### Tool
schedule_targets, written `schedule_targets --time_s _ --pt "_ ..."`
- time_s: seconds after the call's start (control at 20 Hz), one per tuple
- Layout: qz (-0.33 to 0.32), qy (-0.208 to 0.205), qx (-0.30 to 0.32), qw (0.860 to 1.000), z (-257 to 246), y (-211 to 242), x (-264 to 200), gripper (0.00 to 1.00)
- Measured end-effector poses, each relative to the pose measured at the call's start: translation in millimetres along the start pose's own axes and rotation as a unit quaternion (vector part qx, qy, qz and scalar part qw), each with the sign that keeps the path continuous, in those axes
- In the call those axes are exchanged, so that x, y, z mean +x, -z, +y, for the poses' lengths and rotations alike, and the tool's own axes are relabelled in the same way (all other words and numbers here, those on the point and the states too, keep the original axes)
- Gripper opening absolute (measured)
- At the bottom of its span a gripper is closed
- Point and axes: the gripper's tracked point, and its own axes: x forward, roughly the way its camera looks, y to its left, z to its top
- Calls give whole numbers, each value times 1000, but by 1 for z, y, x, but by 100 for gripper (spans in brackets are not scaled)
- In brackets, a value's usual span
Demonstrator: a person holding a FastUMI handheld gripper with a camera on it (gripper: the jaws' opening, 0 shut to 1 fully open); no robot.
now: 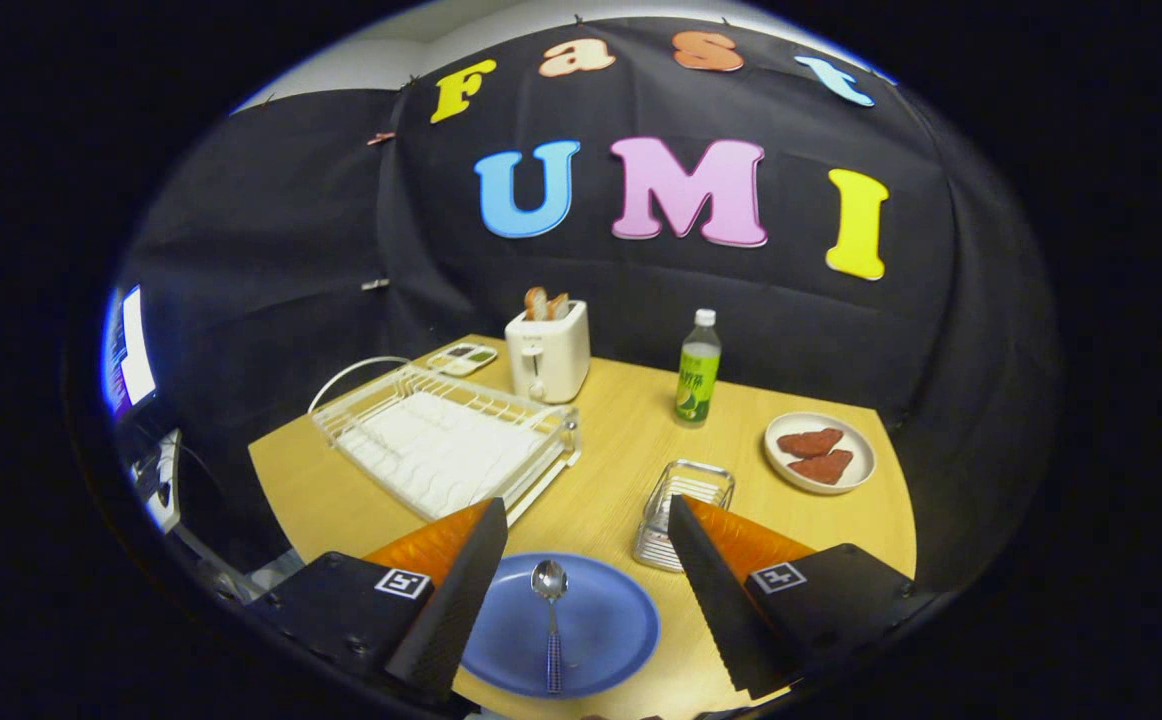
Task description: Take the plate from the dish rack, then take the spoon from the basket and place it into the plate.
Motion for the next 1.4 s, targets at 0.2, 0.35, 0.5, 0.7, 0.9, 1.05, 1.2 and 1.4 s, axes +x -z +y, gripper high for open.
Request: schedule_targets --time_s 0.2,0.35,0.5,0.7,0.9,1.05,1.2,1.4 --pt "-62 77 45 994 -11 -58 -17 100" --pt "-109 125 87 982 -20 -96 -37 100" --pt "-151 166 85 971 -27 -125 -62 98" --pt "-167 219 93 957 -21 -137 -91 99" --pt "-167 255 59 951 -18 -136 -106 98" --pt "-166 258 67 949 -7 -140 -106 99" --pt "-161 249 77 952 -2 -138 -100 99" --pt "-156 237 63 957 -4 -137 -93 98"
